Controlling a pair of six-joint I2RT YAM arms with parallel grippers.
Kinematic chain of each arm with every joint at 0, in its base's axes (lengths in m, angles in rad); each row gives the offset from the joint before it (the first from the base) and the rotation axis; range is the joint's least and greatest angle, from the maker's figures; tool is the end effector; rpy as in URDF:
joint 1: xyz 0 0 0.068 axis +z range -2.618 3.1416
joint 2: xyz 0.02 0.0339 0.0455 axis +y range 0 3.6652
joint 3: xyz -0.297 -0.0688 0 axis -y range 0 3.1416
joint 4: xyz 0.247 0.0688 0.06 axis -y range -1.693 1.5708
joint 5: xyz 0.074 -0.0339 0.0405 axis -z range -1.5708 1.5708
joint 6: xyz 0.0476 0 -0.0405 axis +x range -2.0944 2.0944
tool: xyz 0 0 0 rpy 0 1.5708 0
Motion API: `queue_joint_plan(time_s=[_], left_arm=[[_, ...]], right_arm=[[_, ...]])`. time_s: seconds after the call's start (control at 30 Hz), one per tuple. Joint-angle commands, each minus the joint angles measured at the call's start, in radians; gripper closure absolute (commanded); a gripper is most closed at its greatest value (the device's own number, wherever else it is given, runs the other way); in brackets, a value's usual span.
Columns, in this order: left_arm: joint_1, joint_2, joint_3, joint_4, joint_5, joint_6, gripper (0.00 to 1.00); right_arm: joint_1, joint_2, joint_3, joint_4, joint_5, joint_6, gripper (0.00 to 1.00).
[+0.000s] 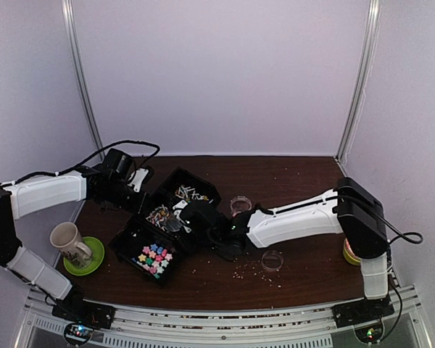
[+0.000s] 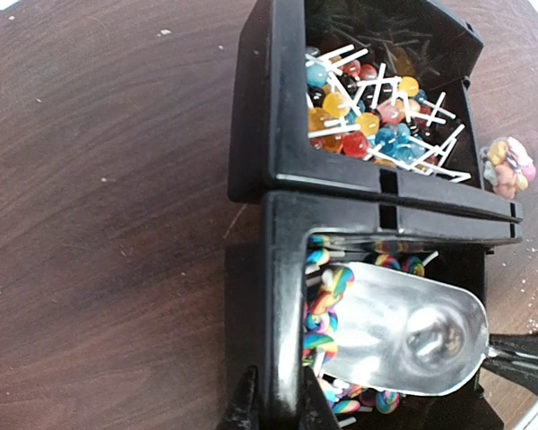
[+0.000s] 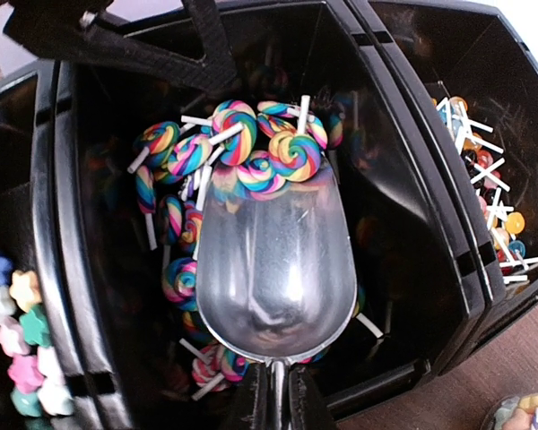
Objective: Pack the candies
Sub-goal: Scoop the fake candies from the storage box, then place the fake candies in the packing bottle.
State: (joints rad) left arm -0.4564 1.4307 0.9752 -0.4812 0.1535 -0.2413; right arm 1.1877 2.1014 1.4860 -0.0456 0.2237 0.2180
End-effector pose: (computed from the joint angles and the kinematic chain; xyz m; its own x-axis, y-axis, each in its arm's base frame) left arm 0.2647 -0.1381 0.2553 -0.8257 0.1423 -0.5458 0.3291 0.9075 -0.2612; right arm 0.1973 0.4614 0.2021 -0.4055 -0.4420 -0.8001 -0.7695 0.6376 0.0378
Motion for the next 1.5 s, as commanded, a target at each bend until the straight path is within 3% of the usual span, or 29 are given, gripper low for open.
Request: queue_joint_plan(time_s=[0.0, 0.2, 0.7, 1.47], left_arm=[[-0.006, -0.058, 0.047, 0.124, 0.166, -0.049, 1.0], [0.008, -0.035, 0.055, 0.105, 0.158, -0.059, 1.0], [0.011, -0.024, 0.065, 0.07, 0.103, -0.059, 1.0], [0.021, -0.028, 0.072, 0.044, 0.076, -0.066, 1.0]], right_arm=[[-0.015, -0.067, -0.136, 0.189, -0.002, -0.097, 1.0], [-0.014, -0.139, -0.271, 0.337, -0.005, -0.172, 1.0], [-0.017, -0.266, -0.368, 0.387, 0.013, -0.225, 1.0], [-0.028, -0.557, -0.451, 0.213, 0.096, -0.316, 1.0]])
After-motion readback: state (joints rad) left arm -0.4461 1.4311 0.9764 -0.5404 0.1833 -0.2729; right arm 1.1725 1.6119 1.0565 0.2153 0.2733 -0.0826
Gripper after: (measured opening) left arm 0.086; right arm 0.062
